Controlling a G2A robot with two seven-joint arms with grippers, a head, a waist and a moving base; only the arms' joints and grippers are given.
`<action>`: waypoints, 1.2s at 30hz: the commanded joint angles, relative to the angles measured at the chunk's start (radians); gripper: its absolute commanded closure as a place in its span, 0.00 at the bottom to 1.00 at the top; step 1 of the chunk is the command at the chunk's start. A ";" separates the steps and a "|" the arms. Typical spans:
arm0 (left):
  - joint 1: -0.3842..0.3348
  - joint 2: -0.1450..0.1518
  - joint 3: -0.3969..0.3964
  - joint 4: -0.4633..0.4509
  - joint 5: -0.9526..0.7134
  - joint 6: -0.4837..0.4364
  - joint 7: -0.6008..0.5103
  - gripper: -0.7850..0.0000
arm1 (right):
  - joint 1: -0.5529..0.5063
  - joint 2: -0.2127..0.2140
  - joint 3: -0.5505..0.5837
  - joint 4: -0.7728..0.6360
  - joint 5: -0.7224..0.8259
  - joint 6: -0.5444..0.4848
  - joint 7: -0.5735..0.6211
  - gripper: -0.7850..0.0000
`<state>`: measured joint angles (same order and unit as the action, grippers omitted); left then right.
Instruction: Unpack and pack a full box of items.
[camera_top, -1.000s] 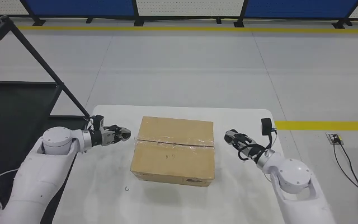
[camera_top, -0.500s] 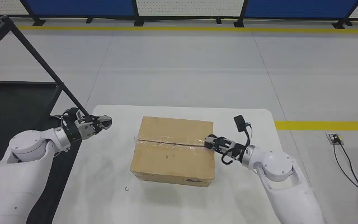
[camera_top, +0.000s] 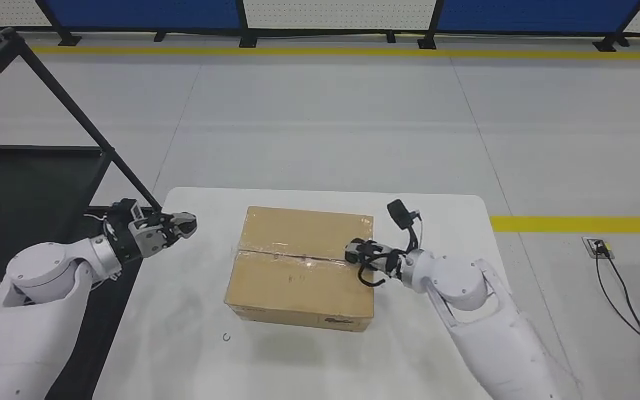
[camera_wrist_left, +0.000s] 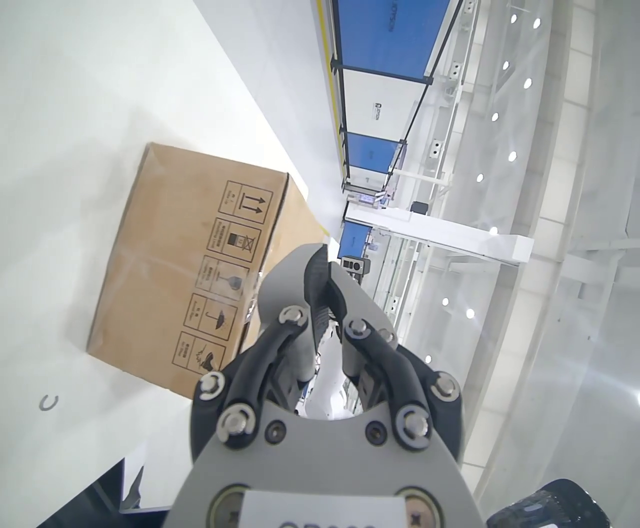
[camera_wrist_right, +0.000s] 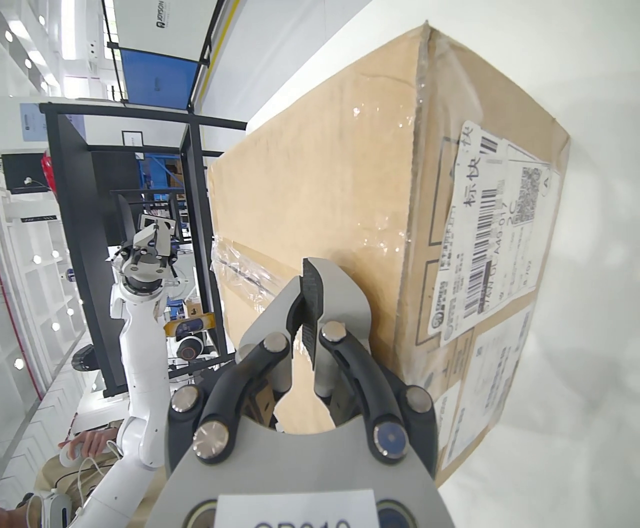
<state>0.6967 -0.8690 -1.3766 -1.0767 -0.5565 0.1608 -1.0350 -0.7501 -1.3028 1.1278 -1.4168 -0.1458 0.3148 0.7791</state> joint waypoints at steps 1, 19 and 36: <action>0.010 0.003 -0.011 -0.001 -0.006 -0.003 0.000 1.00 | 0.022 -0.005 -0.027 0.010 -0.009 0.016 -0.004 1.00; 0.037 0.011 -0.032 -0.010 -0.017 -0.006 -0.019 1.00 | 0.036 -0.020 -0.075 -0.048 -0.012 0.072 -0.063 1.00; 0.042 0.018 -0.048 0.034 -0.028 -0.018 -0.049 1.00 | 0.239 -0.106 -0.275 0.164 0.049 0.089 -0.118 1.00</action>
<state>0.7389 -0.8516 -1.4240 -1.0460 -0.5838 0.1432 -1.0807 -0.5213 -1.4042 0.8601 -1.2624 -0.1049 0.4091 0.6623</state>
